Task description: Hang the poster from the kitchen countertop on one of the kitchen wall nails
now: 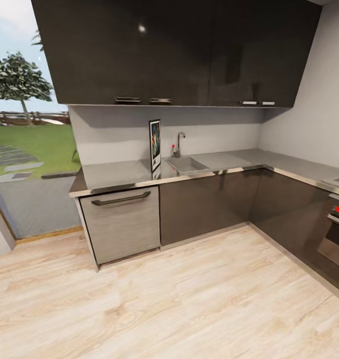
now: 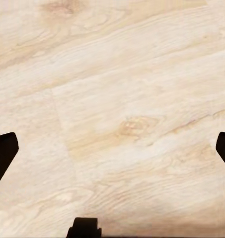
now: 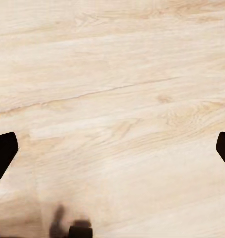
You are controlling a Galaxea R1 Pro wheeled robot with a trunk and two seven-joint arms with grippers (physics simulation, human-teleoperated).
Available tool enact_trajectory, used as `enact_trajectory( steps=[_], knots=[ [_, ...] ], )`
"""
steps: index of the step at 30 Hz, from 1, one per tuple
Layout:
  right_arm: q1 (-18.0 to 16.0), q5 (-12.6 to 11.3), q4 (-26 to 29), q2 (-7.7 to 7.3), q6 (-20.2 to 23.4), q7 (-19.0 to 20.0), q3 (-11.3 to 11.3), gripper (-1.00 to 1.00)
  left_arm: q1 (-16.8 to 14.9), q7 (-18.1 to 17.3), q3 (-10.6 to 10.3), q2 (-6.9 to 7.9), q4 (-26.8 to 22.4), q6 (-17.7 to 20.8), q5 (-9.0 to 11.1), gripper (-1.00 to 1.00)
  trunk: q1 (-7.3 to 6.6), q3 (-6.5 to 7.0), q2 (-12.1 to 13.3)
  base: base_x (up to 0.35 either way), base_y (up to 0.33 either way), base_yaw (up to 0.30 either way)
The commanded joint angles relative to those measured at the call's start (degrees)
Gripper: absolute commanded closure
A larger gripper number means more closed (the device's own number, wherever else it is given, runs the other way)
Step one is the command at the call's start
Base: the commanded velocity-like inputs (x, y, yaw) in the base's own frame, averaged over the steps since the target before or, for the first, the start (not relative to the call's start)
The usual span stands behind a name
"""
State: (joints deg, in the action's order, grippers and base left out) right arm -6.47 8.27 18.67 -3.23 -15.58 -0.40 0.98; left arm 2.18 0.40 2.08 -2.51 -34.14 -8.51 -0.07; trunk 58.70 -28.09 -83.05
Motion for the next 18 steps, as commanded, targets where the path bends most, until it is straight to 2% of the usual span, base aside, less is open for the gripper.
enact_trajectory(
  steps=[1, 7, 15, 18],
  knots=[
    [0.0, 0.3, 0.0, -0.02, -0.2, 0.0, 0.1, -1.0, 0.0, 0.0, 0.1, -0.04, 0.0, -0.1, 0.0, -1.0, 0.02, -0.04, 0.0, 0.196, 0.245, 0.175],
    [0.0, 0.3, 0.0, -0.01, -0.2, 0.0, 0.1, -1.0, 0.0, 0.0, 0.1, -0.04, 0.0, -0.1, 0.0, -1.0, 0.02, -0.04, 0.0, 0.132, 0.205, 0.258],
    [0.0, 0.3, 0.0, -0.02, -0.2, 0.0, 0.1, -1.0, 0.0, 0.0, 0.2, 0.03, 0.0, -0.2, 0.0, -1.0, 0.02, -0.04, 0.0, 0.018, 0.042, 0.275],
    [0.0, 0.3, 0.0, -0.01, -0.2, 0.0, 0.1, -1.0, 0.0, 0.0, 0.2, 0.04, 0.0, -0.2, 0.0, -1.0, 0.02, -0.04, 0.0, 0.004, 0.143, 0.175]
  ],
)
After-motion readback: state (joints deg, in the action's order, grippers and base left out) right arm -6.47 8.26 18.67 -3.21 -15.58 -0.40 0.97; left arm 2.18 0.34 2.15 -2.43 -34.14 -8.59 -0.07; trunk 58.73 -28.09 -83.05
